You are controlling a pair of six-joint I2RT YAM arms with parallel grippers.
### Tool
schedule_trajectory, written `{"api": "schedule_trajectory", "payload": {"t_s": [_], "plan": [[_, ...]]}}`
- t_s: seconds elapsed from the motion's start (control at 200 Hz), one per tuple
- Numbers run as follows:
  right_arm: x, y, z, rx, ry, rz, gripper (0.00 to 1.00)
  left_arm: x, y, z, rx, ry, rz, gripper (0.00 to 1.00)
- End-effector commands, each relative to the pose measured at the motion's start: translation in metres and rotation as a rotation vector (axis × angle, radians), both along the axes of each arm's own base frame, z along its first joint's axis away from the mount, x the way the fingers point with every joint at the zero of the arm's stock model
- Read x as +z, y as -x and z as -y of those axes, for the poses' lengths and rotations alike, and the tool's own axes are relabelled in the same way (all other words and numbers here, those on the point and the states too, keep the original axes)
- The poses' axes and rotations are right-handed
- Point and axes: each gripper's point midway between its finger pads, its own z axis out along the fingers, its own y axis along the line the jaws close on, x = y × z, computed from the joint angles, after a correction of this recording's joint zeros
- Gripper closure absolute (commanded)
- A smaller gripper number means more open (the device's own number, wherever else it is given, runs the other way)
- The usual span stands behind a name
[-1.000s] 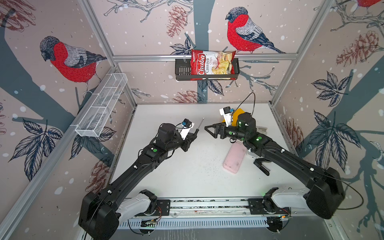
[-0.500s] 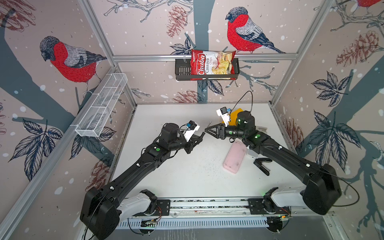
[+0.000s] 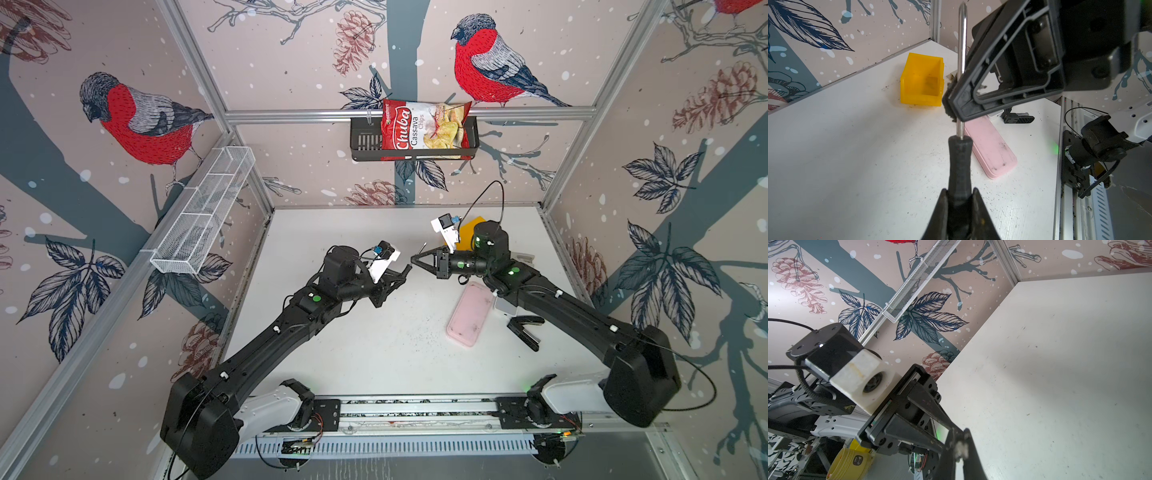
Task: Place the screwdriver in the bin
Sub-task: 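Close the right gripper on the screwdriver shaft while the left gripper opens and releases it, then carry the screwdriver with the right gripper over the yellow bin and lower it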
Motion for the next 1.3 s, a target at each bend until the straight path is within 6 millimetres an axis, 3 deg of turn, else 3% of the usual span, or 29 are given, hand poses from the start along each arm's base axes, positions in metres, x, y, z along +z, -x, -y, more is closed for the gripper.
{"api": "schedule_trajectory", "payload": {"t_s": [0.0,0.18,0.405,0.59,0.806,1.096,1.296], "plan": [[0.006,-0.001,-0.001,0.0,-0.018,0.017,1.0,0.011,0.001,0.003,-0.014,0.025,0.054,0.56],[-0.001,-0.015,0.006,-0.081,0.01,-0.008,1.0,0.015,-0.003,-0.003,0.032,0.03,0.083,0.29],[-0.038,-0.069,0.044,-0.362,0.11,-0.183,1.0,0.021,-0.01,-0.013,0.131,0.073,0.119,0.03],[-0.059,-0.121,0.099,-0.633,0.157,-0.279,1.0,0.023,-0.003,-0.006,0.189,0.16,0.139,0.03],[-0.081,-0.171,0.161,-0.849,0.21,-0.344,1.0,0.011,0.013,0.019,0.202,0.185,0.152,0.03],[-0.1,-0.22,0.217,-0.948,0.271,-0.337,1.0,0.002,0.014,0.053,0.171,0.162,0.194,0.03],[-0.118,-0.239,0.238,-0.991,0.349,-0.326,1.0,-0.007,0.014,0.052,0.185,0.151,0.189,0.03]]}}
